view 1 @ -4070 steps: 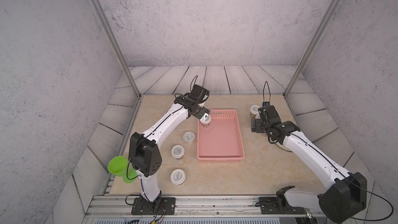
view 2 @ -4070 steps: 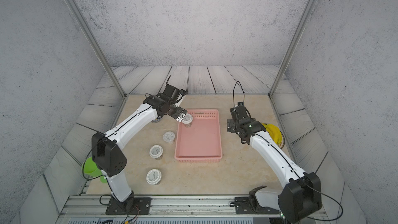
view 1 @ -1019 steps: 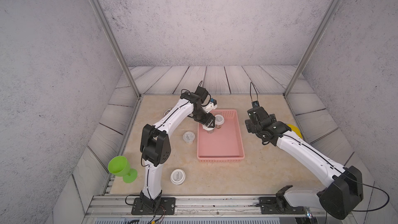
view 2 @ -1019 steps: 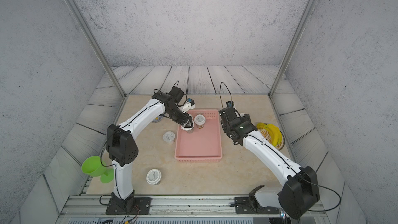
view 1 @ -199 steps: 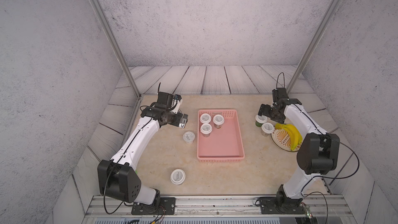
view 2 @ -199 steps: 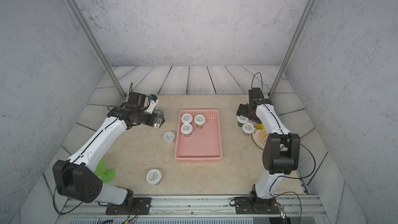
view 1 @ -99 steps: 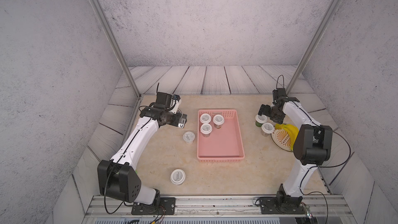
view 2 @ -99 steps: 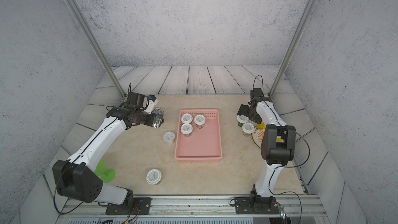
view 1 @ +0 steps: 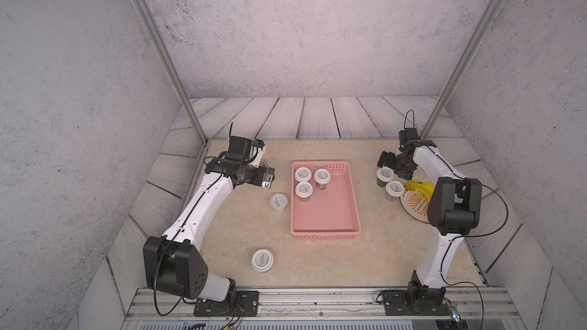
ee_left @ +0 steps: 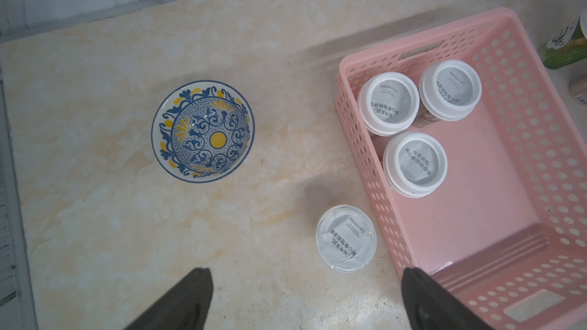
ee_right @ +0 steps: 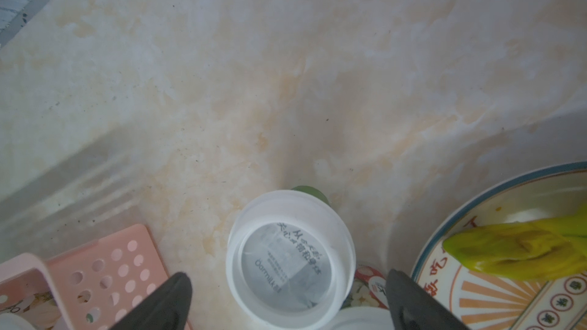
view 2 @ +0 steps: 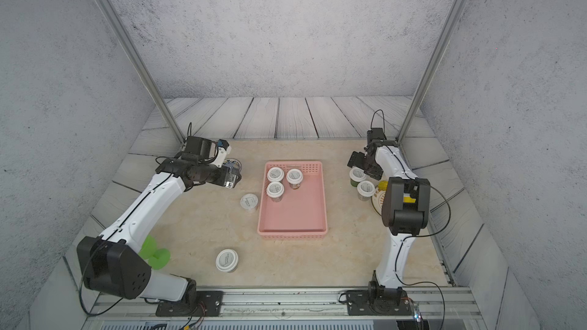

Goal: Put the yogurt in the basket
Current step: Pick up the yogurt from the center of the board.

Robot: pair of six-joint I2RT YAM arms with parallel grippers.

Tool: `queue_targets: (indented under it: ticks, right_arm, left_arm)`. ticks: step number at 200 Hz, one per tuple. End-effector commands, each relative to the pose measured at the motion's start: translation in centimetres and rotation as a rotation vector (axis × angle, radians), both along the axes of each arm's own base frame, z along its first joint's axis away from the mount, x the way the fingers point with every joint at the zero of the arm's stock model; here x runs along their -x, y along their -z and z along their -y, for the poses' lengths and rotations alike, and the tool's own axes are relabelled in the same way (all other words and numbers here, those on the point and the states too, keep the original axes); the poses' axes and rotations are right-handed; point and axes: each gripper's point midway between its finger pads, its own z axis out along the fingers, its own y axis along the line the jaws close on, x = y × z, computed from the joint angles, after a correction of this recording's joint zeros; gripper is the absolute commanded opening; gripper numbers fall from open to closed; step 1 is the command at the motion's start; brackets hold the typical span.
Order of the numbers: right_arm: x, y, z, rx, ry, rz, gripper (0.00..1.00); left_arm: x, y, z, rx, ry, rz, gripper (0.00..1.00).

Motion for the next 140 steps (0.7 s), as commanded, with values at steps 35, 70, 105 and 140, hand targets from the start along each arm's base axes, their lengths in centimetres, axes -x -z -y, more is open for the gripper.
queue_targets:
  ticks: [35, 70, 105, 140]
  right_arm:
    - [-0.3, 1.2, -0.2, -0.030, 0.008, -0.024, 0.99]
    - [-0.5, 1.6, -0.1, -0.033, 0.009, -0.029, 0.96]
    - [-0.5, 2.1, -0.1, -0.034, 0.011, -0.040, 0.94]
    - [-0.6, 2.4, -0.1, -0.041, 0.012, -0.042, 0.90]
  left_arm:
    - [0.2, -0.3, -0.2, 0.018, -0.008, 0.009, 0.98]
    - [0.2, -0.3, -0.2, 0.018, -0.008, 0.008, 0.98]
    - [0.2, -0.2, -0.2, 0.017, -0.009, 0.007, 0.98]
    - [0.2, -0.1, -0.2, 0.015, -0.007, 0.008, 0.98]
